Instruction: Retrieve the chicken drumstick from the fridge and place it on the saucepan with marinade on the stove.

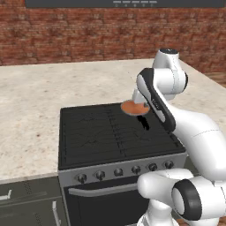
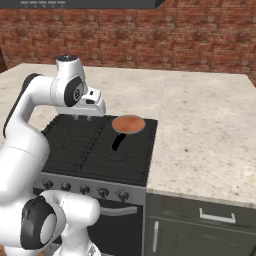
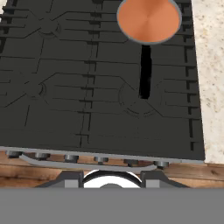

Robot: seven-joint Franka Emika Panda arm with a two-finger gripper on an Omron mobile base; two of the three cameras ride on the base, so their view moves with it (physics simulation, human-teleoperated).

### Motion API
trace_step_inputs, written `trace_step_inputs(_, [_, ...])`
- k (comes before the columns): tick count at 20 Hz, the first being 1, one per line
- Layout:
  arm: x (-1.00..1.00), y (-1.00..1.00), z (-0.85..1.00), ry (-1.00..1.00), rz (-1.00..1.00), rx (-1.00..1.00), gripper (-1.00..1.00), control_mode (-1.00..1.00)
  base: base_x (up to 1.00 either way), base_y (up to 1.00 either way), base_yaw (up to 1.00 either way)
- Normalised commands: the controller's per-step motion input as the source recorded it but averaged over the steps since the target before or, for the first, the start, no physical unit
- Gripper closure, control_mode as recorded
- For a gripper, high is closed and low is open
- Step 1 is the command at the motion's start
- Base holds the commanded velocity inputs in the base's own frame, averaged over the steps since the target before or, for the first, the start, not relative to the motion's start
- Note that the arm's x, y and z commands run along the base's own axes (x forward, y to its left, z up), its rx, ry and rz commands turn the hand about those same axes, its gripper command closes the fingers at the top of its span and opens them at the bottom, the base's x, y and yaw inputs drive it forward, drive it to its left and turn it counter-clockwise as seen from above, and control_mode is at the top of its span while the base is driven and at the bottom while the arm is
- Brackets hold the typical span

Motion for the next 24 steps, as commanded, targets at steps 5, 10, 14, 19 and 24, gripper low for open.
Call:
trace_step_inputs(5, [0.00,0.00,0.00,0.00,0.00,0.00,-1.00,1.00,0.00,0.00,0.00])
trace_step_inputs(10, [0.00,0.00,0.00,0.00,0.00,0.00,-1.00,1.00,0.00,0.00,0.00])
trace_step_inputs(14, [0.00,0.00,0.00,0.00,0.00,0.00,-1.00,1.00,-0.69,-0.19,-0.16])
trace_step_inputs(19, [0.00,0.00,0.00,0.00,0.00,0.00,-1.00,1.00,-1.00,-0.53,-0.41])
trace_step_inputs(24, [0.00,0.00,0.00,0.00,0.00,0.00,-1.00,1.00,-1.00,-0.47,-0.41])
